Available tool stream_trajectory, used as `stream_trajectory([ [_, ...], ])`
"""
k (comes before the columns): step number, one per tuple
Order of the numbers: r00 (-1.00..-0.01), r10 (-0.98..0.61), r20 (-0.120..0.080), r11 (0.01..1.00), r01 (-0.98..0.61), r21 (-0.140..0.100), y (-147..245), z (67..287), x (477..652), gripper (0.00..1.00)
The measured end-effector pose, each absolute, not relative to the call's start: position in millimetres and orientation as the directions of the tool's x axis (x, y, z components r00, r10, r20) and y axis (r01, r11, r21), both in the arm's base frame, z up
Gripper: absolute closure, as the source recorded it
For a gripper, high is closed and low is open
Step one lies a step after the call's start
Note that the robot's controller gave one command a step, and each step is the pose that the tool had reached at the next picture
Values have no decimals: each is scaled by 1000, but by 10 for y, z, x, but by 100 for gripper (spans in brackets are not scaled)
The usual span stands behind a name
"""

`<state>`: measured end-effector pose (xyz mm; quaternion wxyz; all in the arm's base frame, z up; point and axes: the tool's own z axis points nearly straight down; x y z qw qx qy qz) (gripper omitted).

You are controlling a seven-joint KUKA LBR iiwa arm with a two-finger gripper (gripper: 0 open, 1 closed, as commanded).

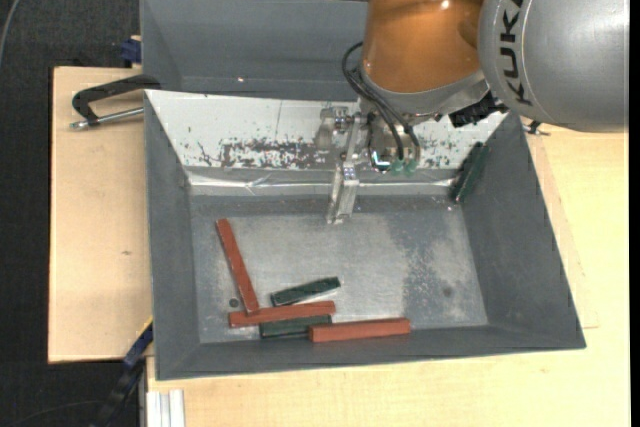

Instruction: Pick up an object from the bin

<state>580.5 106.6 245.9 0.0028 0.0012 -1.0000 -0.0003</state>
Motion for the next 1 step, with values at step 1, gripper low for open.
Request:
stream_trajectory([
  [1, -993, -116, 9, 993, -116, 0, 1255, 1007, 5213, 0],
])
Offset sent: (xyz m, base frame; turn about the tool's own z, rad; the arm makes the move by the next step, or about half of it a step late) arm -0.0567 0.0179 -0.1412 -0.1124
